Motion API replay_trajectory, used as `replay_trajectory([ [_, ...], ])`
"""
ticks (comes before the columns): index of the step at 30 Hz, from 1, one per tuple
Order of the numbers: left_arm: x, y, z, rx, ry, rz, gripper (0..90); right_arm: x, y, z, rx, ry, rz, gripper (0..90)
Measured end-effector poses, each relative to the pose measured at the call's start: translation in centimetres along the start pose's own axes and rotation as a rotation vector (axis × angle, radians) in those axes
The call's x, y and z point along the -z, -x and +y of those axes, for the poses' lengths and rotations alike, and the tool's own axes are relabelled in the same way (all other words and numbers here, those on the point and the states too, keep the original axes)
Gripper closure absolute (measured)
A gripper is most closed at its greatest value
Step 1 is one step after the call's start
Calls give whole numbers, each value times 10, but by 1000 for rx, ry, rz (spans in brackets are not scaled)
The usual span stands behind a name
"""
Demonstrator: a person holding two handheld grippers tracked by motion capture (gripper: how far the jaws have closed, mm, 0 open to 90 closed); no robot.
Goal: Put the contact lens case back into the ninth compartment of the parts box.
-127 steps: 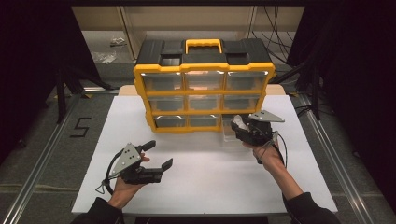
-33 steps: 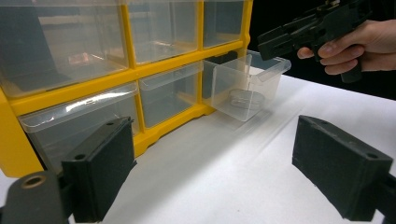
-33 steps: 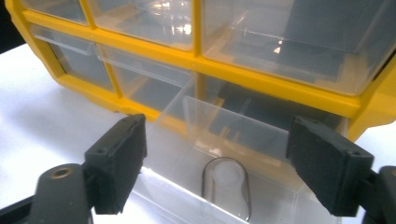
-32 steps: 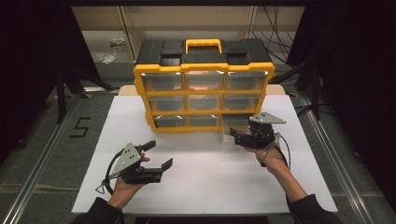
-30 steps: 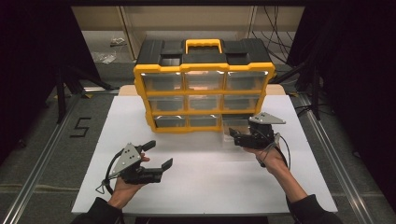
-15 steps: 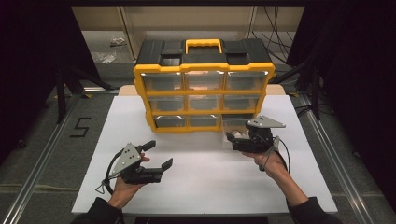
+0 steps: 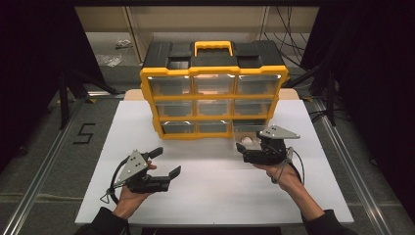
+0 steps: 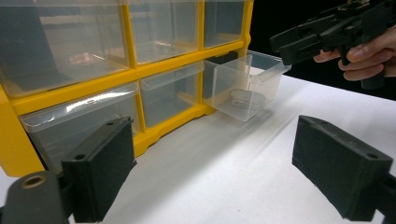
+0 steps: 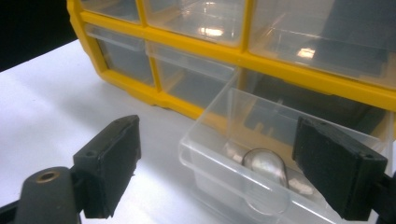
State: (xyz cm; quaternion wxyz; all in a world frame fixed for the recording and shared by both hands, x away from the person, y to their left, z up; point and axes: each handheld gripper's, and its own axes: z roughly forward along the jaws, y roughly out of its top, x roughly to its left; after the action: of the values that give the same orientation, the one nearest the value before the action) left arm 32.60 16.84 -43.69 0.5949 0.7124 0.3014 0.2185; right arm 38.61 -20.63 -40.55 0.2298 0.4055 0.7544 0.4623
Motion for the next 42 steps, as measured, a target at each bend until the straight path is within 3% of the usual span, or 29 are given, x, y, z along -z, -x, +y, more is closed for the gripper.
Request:
replay_trajectory([
  [42,0,0,0,-3,-1,2,124,18,-9,-21,6,12,42,182],
])
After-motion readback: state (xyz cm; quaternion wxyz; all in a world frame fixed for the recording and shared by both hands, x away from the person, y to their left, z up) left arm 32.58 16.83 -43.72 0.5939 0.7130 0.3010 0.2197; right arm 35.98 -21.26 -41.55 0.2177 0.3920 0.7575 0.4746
